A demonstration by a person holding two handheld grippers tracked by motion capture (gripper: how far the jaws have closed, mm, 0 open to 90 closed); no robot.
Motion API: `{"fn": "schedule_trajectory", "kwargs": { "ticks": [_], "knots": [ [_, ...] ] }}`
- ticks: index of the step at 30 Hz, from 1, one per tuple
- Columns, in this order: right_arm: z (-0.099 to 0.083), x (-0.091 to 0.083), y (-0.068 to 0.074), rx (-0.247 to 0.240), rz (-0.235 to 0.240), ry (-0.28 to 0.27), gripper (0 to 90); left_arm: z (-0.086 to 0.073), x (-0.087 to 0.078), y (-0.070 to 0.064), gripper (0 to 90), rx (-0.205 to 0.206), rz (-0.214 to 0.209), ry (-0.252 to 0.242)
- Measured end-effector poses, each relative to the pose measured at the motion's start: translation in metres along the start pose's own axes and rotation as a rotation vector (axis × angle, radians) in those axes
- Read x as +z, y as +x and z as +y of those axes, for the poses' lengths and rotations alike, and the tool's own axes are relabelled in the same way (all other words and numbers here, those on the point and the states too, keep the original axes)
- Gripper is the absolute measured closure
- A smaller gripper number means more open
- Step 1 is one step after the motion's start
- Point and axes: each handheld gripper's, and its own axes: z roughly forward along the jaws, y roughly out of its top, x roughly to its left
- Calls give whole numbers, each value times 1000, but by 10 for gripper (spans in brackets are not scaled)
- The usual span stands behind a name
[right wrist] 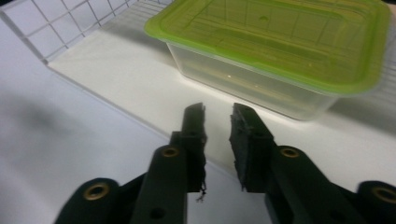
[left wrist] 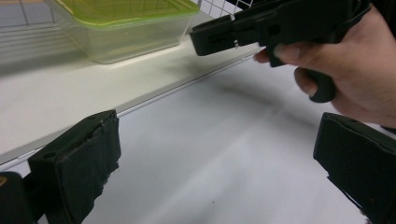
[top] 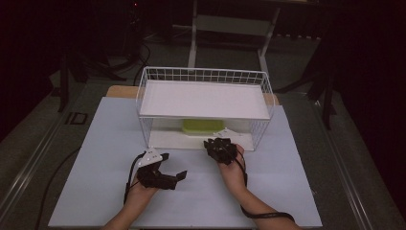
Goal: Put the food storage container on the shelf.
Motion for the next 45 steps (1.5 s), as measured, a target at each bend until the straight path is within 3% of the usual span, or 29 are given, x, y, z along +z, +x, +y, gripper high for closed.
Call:
{"fn": "schedule_trajectory", "kwargs": {
  "ticks": [3, 9, 15, 17, 22, 26, 36, 45],
  "knots": [
    [-1, -9, -4, 11, 10, 4, 667, 1, 1, -2, 16, 10, -16, 0],
    [-5, -26, -6, 7, 23, -4, 633, 4, 0, -6, 16, 24, -55, -10],
    [-11, -40, -5, 16, 64, -1, 410, 13, -4, -10, 16, 42, -90, -19],
    [-13, -45, -5, 16, 93, -5, 310, 17, -5, -10, 16, 51, -88, -14],
    [-15, -57, -5, 34, 172, -16, 187, 22, -11, -10, 16, 54, -105, -3],
    [-17, -69, -6, 21, 183, -39, 144, 21, -16, -12, 16, 54, -121, -7],
    [-27, -96, -11, -26, 208, -55, 147, 13, -31, -14, 16, 59, -139, -8],
    [-36, -112, -12, -50, 220, -57, 147, 6, -44, -15, 16, 57, -119, 8]
  ]
}}
